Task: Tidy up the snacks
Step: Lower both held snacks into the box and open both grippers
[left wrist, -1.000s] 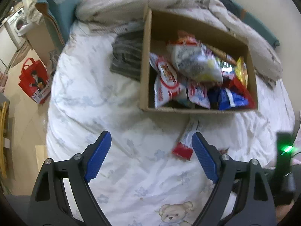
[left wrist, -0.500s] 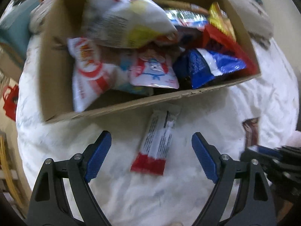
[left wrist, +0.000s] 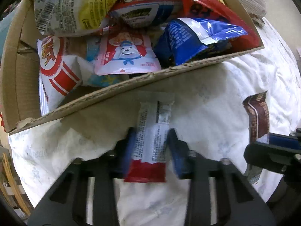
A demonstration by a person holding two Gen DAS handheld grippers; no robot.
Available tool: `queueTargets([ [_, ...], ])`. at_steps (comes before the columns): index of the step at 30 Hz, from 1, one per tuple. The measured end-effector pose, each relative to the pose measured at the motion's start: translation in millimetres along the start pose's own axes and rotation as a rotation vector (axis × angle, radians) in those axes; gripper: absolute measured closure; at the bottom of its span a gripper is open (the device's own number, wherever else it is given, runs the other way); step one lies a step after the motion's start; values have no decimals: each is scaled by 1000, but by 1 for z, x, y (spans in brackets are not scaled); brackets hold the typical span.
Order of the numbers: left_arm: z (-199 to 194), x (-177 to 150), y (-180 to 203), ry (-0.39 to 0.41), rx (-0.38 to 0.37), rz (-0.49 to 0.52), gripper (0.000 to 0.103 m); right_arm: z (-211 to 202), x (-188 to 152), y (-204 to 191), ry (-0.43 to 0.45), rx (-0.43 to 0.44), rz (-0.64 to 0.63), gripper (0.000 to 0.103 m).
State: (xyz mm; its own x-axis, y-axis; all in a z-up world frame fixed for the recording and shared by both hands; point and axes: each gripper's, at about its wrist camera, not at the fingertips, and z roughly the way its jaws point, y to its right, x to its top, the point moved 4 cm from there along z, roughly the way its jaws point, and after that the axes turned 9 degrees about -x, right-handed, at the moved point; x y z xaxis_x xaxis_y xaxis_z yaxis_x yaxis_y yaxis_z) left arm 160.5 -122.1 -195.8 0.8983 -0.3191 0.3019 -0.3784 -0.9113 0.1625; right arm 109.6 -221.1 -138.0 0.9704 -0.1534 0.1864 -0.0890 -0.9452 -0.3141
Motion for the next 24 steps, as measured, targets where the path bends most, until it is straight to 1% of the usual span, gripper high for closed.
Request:
queueTargets([
  [2, -4, 0, 4, 11, -5, 6, 74, 1, 0, -1, 8, -20, -14, 85],
  [4, -11, -1, 5, 20, -16, 3, 74, 1, 0, -3, 8, -17, -9, 85],
  [9, -33, -12, 2, 46, -17, -33, 74, -3, 0, -9, 31, -25, -26, 85],
  [12, -48, -16, 0, 71, -29, -71, 74, -6, 2, -13, 39, -7, -30, 85],
  [17, -84, -19, 1, 109, -22, -70, 74, -16, 3, -20, 64, 34, -31, 85],
  [19, -100, -21, -2, 121, -35, -95, 74, -23, 3, -21, 82, 61, -41, 85],
  [21, -120, -18, -5, 158, -55, -113, 74, -31, 3, -21, 104, 76, -47, 85],
  [22, -138, -13, -6, 197, -50, -113, 74, -35, 3, -21, 115, 86, -48, 85],
  [24, -162, -10, -15, 249, -39, -112, 74, -46, 5, -23, 146, 108, -53, 85],
])
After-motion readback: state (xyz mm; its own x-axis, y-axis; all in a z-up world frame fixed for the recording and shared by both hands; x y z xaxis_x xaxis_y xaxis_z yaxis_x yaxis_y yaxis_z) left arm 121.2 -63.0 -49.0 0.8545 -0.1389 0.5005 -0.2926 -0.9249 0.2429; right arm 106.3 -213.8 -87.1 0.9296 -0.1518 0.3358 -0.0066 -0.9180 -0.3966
